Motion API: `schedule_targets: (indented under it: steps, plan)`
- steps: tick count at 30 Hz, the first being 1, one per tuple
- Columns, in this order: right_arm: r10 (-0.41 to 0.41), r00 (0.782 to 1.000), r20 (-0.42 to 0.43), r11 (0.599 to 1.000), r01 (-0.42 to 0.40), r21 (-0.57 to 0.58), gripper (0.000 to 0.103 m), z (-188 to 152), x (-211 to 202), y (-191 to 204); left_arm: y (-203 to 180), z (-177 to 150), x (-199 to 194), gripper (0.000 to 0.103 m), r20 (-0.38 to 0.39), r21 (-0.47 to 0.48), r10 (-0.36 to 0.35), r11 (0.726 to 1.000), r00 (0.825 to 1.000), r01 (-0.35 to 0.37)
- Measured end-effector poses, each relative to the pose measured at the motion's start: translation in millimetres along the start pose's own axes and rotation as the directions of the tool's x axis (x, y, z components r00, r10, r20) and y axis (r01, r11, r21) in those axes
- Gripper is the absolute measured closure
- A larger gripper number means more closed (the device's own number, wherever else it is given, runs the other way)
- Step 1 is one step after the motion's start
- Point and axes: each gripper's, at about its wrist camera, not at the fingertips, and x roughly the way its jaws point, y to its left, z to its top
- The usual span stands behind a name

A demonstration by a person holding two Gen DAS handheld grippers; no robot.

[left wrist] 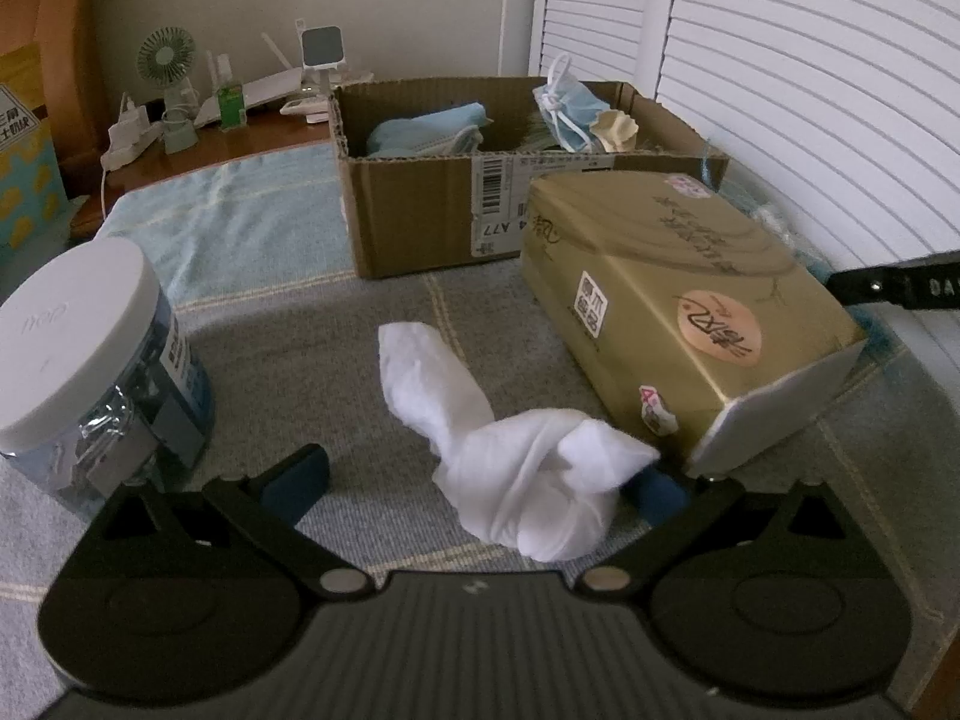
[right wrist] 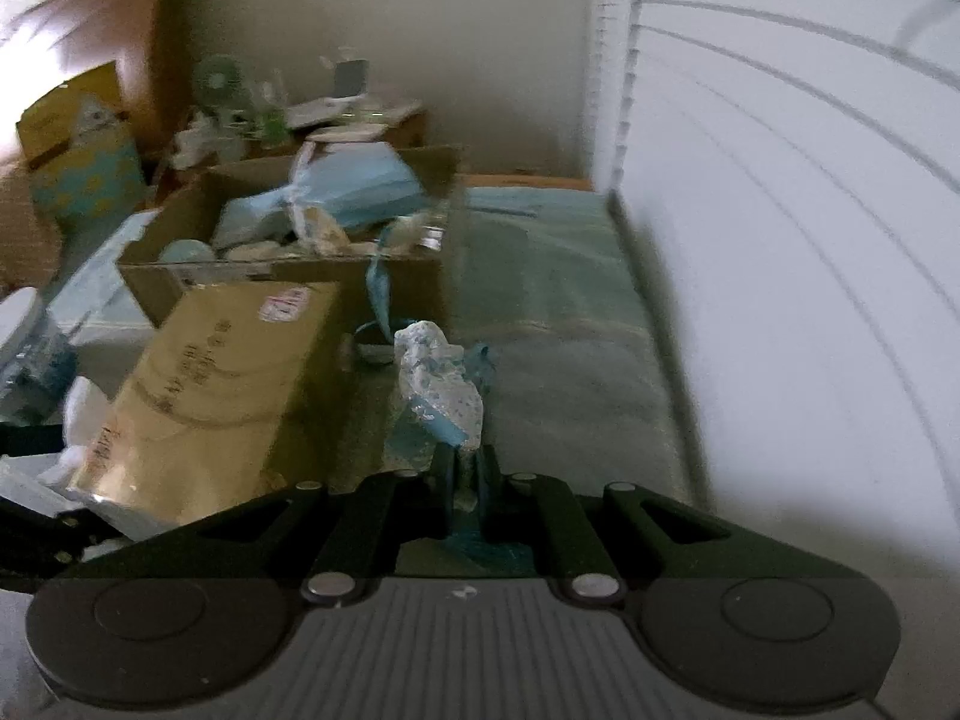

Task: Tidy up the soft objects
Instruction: 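Lift the blue pouch with the right tool while the left tool grasps the white cloth bunny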

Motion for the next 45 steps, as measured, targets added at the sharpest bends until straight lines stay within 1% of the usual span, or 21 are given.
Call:
schedule_targets:
  steps: [1,3,7,8,9,13,16,18,22,25,28,31,32,34,36,37,38,41,43,44,45]
  plan:
    - [-0.021,1.000,0.002,1.000,0.021,-0.004,0.088,-2,-2,0,0,0,0,0.001,0.000,0.001,0.000,1.000,1.000,0.000]
    - [-0.038,0.999,0.012,0.999,0.038,-0.005,0.073,-5,-5,-1,1,0,0,0.001,-0.001,-0.001,-0.003,1.000,1.000,0.003]
    - [-0.014,1.000,0.022,1.000,0.014,0.000,0.060,-6,-4,-2,2,-1,-1,0.001,0.001,-0.001,-0.009,1.000,1.000,0.009]
    - [-0.005,1.000,0.025,1.000,0.005,-0.001,0.053,-5,-2,-1,2,-1,0,0.001,0.001,-0.001,-0.008,1.000,1.000,0.008]
    - [0.002,1.000,0.030,1.000,-0.002,0.001,0.049,-4,0,0,2,-1,0,0.001,0.001,-0.001,-0.009,1.000,1.000,0.009]
    - [0.034,0.999,0.026,0.999,-0.034,-0.011,0.049,2,14,5,3,0,0,0.001,0.001,0.001,-0.009,1.000,1.000,0.009]
    - [0.016,1.000,0.012,1.000,-0.016,-0.017,0.049,3,26,5,3,0,0,0.001,0.003,0.001,-0.008,1.000,1.000,0.008]
    - [-0.029,1.000,-0.004,0.999,0.029,-0.030,0.048,3,32,5,2,0,0,0.001,0.004,0.002,-0.007,1.000,1.000,0.007]
    - [-0.098,0.995,-0.007,0.994,0.098,-0.043,0.047,-3,30,-1,2,0,1,0.001,0.004,0.003,-0.005,1.000,1.000,0.005]
    - [-0.113,0.994,-0.005,0.993,0.113,-0.018,0.045,-5,25,-8,2,0,1,0.001,0.005,0.003,-0.005,1.000,1.000,0.005]
    - [-0.088,0.996,0.011,0.995,0.088,-0.036,0.045,-8,19,-5,3,1,1,0.001,0.009,-0.004,-0.005,1.000,1.000,0.005]
    - [-0.042,0.999,0.029,0.997,0.044,-0.068,0.045,-9,17,2,3,1,-1,0.004,0.020,-0.008,-0.011,1.000,1.000,0.011]
    - [-0.027,0.999,0.031,0.997,0.030,-0.076,0.047,-10,18,4,3,1,-2,0.004,0.025,-0.008,-0.014,1.000,1.000,0.014]
    - [-0.002,1.000,0.029,0.997,0.004,-0.083,0.052,-9,20,8,4,1,-3,0.009,0.032,-0.006,-0.017,1.000,0.999,0.017]
    - [0.012,1.000,0.022,0.995,-0.010,-0.095,0.067,-9,23,10,3,2,-2,0.013,0.028,-0.001,-0.022,1.000,0.999,0.022]
    - [0.008,1.000,0.015,0.995,-0.006,-0.098,0.069,-9,25,11,3,2,-1,0.014,0.029,0.002,-0.022,1.000,0.999,0.022]
    - [-0.003,1.000,0.012,0.995,0.004,-0.102,0.073,-9,26,11,3,2,-2,0.016,0.033,0.005,-0.019,1.000,0.999,0.019]
    - [-0.022,1.000,0.020,0.994,0.024,-0.105,0.087,-8,25,11,1,3,-3,0.027,0.040,0.020,-0.038,0.999,0.998,0.037]
    - [-0.018,1.000,0.026,0.996,0.020,-0.092,0.090,-7,22,10,-1,4,-4,0.036,0.042,0.034,-0.050,0.998,0.998,0.049]
    - [-0.018,0.999,0.028,0.996,0.020,-0.091,0.090,-7,20,10,-2,4,-5,0.038,0.041,0.042,-0.055,0.998,0.998,0.053]
    - [-0.023,0.999,0.032,0.995,0.026,-0.094,0.091,-7,19,10,-3,4,-5,0.043,0.041,0.049,-0.061,0.997,0.997,0.059]
